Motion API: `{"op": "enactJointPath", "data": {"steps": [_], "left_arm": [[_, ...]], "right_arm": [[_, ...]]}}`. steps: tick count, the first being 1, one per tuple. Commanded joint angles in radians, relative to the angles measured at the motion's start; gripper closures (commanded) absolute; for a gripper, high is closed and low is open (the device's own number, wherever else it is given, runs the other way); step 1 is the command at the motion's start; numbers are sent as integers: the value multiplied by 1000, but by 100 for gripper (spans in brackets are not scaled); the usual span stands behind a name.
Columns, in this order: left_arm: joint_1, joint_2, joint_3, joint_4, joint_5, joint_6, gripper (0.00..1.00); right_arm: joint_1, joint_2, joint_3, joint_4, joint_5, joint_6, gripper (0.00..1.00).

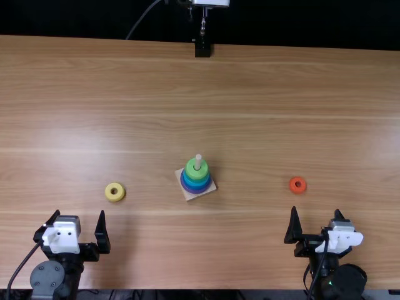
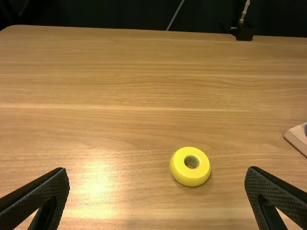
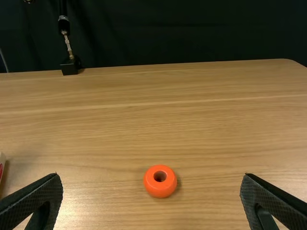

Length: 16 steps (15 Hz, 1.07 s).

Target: Build the Hanoi tower: stack the rings onto the peg from bottom to top in this color order: purple, dark blue, light blue, dark green, light green, yellow, orange.

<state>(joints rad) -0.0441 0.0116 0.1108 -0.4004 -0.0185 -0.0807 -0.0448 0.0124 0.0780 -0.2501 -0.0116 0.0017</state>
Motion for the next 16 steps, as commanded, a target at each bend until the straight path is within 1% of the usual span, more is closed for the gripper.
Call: {"op": "enactJointPath", "data": {"steps": [1, 3, 5, 9, 10, 12, 13, 14, 16], "left_arm": [[0, -12, -97, -69, 11, 13, 0], [-11, 51, 27, -45, 11, 11, 0], [0, 208, 190, -38, 9, 3, 0], [15, 533, 552, -84, 17, 3, 0], [16, 619, 610, -111, 22, 3, 0], [15, 800, 719, -139, 55, 0, 0], [15, 880, 776, -183, 70, -2, 0], [13, 952, 831, -275, 77, -2, 0], [6, 1104, 932, -408, 72, -2, 0]], "right_arm": [[-3, -12, -63, -68, -9, 0, 0], [-3, -12, -63, -68, -9, 0, 0], [-3, -12, -63, -68, -9, 0, 0], [-3, -12, -63, -68, -9, 0, 0], [-3, -12, -63, -68, -9, 0, 0], [-3, -12, -63, -68, -9, 0, 0], [-3, -12, -63, -68, -9, 0, 0], [-3, -12, -63, -68, -9, 0, 0], [-3, -12, -63, -68, -9, 0, 0]]}}
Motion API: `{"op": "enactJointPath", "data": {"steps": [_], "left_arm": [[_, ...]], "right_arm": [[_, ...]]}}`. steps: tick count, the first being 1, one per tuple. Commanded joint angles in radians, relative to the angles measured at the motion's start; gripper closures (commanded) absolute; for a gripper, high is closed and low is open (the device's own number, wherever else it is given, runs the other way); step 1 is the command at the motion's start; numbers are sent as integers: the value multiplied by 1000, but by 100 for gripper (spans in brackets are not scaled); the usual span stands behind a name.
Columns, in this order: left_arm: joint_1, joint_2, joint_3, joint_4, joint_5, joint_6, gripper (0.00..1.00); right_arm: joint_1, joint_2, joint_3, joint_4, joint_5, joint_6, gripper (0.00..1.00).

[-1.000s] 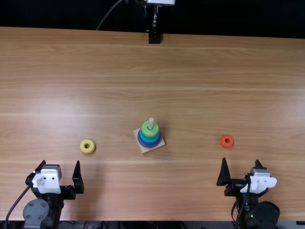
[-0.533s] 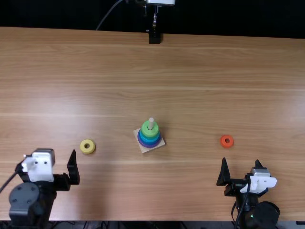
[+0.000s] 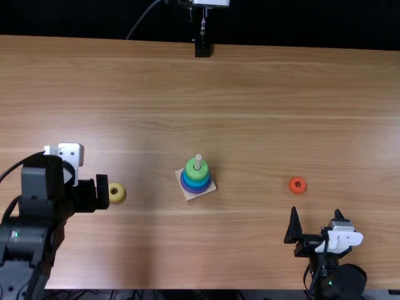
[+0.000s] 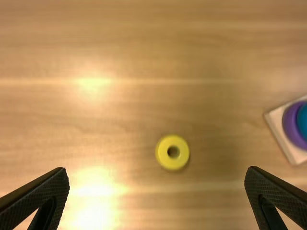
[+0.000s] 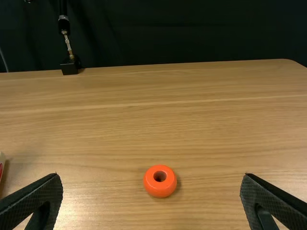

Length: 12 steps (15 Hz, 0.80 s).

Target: Build the Hanoi tower: stack the rings onto the peg from bottom to top in this color order: purple, dark blue, light blue, dark green, light green, yellow, orange.

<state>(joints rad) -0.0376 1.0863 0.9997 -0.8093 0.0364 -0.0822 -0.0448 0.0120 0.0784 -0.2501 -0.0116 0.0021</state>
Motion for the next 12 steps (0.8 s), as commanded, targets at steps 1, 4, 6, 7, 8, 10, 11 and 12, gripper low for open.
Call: {"op": "enactJointPath", "data": {"steps": [1, 4, 6, 7, 8, 10, 11, 12], "left_arm": [[-2, 92, 73, -49, 13, 1, 0], [-8, 250, 109, -118, 6, 9, 0], [-65, 325, 109, -115, 0, 14, 0], [-100, 346, 103, -104, -7, 12, 0], [-130, 368, 96, -98, -24, 7, 0], [-151, 420, 85, -96, -77, 5, 0], [-154, 439, 79, -93, -95, 5, 0], [-154, 460, 79, -71, -101, 10, 0]], "right_arm": [[-3, -12, -63, -68, -9, 0, 0], [-3, -12, -63, -68, -9, 0, 0], [-3, -12, -63, -68, -9, 0, 0], [-3, -12, -63, -68, -9, 0, 0], [-3, -12, -63, -68, -9, 0, 0], [-3, -12, -63, -68, -9, 0, 0], [-3, -12, -63, -68, -9, 0, 0], [-3, -12, -63, -68, -9, 0, 0]]}}
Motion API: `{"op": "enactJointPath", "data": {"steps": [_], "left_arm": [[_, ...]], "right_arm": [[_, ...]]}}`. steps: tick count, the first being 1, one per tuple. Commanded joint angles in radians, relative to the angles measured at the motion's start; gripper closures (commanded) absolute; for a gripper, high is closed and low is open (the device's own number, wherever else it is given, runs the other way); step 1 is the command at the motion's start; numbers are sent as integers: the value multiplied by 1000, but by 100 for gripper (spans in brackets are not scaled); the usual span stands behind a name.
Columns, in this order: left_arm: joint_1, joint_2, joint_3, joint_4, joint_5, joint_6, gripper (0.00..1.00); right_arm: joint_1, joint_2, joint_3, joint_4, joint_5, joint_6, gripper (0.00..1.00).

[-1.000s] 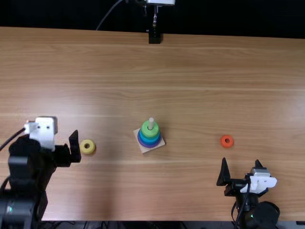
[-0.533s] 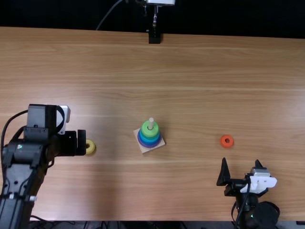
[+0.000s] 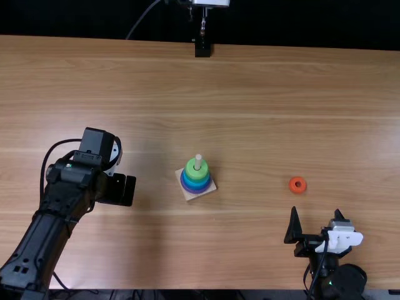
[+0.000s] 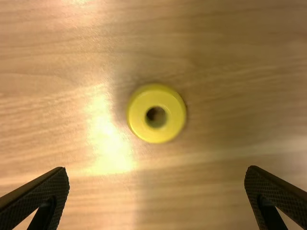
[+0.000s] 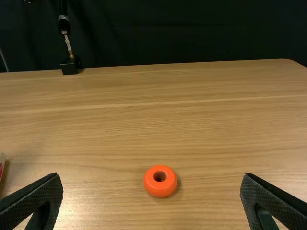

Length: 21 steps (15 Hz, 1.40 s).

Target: Build the Hanoi tower: stack the rings onto the peg from bottom to top in this color order: purple, dark blue, light blue, dark green, light green, yellow, orange.

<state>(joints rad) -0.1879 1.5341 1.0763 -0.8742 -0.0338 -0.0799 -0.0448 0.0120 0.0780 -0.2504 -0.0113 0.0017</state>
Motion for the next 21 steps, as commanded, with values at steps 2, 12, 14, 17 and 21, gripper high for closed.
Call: {"op": "enactJointPath", "data": {"steps": [2, 12, 14, 17, 21], "left_arm": [[-5, 61, -18, 77, -31, 12, 0], [-4, 166, -105, 129, -18, 14, 0], [-4, 182, -104, 147, -16, 12, 0], [-4, 190, -102, 149, -16, 12, 0], [-4, 192, -98, 151, -16, 14, 0]], "right_arm": [[-3, -12, -63, -67, -9, 0, 0], [-3, -12, -63, -67, -9, 0, 0], [-3, -12, -63, -67, -9, 0, 0], [-3, -12, -63, -67, -9, 0, 0], [-3, -12, -63, -67, -9, 0, 0]]}}
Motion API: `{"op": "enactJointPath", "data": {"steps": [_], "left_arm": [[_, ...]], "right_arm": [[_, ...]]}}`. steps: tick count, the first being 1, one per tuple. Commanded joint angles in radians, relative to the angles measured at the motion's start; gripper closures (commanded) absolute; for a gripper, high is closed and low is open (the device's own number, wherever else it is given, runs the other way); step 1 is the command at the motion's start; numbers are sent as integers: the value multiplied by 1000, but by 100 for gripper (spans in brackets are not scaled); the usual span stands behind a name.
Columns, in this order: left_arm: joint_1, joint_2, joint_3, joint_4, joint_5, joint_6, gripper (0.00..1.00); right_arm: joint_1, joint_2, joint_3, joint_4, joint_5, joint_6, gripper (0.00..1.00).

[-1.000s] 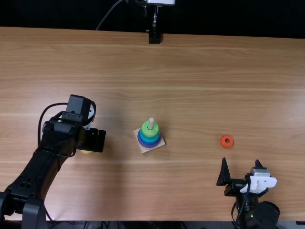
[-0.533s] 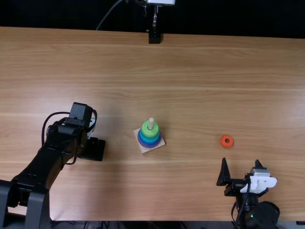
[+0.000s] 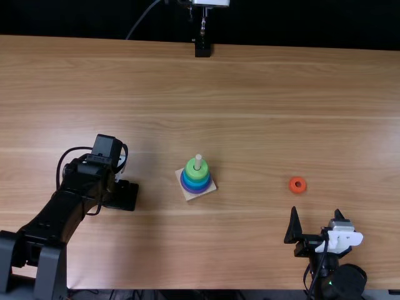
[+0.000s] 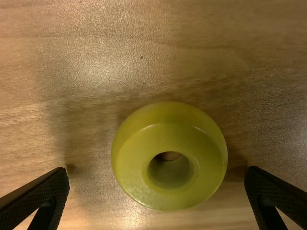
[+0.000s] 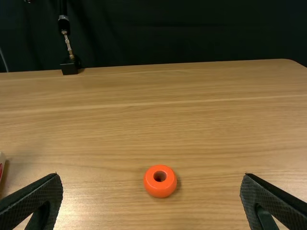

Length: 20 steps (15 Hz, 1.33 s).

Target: Build the Hanoi tower: stack the rings onto the peg from bottom to top in this color order: purple, dark blue, light blue, dark green, light green, yellow, orange.

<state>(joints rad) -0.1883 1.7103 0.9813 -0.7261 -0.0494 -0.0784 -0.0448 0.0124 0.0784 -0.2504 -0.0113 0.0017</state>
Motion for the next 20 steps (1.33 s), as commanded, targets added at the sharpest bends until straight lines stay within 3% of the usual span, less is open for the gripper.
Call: {"op": "enactJointPath", "data": {"steps": [1, 17, 19, 20], "left_arm": [[-3, 15, 0, 3, 0, 10, 0], [-2, 28, 59, 3, 0, 12, 0], [0, 28, 59, 17, 2, 12, 51], [0, 28, 51, 52, 2, 12, 66]], "right_arm": [[-3, -12, -63, -67, -9, 0, 0], [-3, -12, -63, -67, -9, 0, 0], [-3, -12, -63, -67, -9, 0, 0], [-3, -12, -63, -67, -9, 0, 0]]}}
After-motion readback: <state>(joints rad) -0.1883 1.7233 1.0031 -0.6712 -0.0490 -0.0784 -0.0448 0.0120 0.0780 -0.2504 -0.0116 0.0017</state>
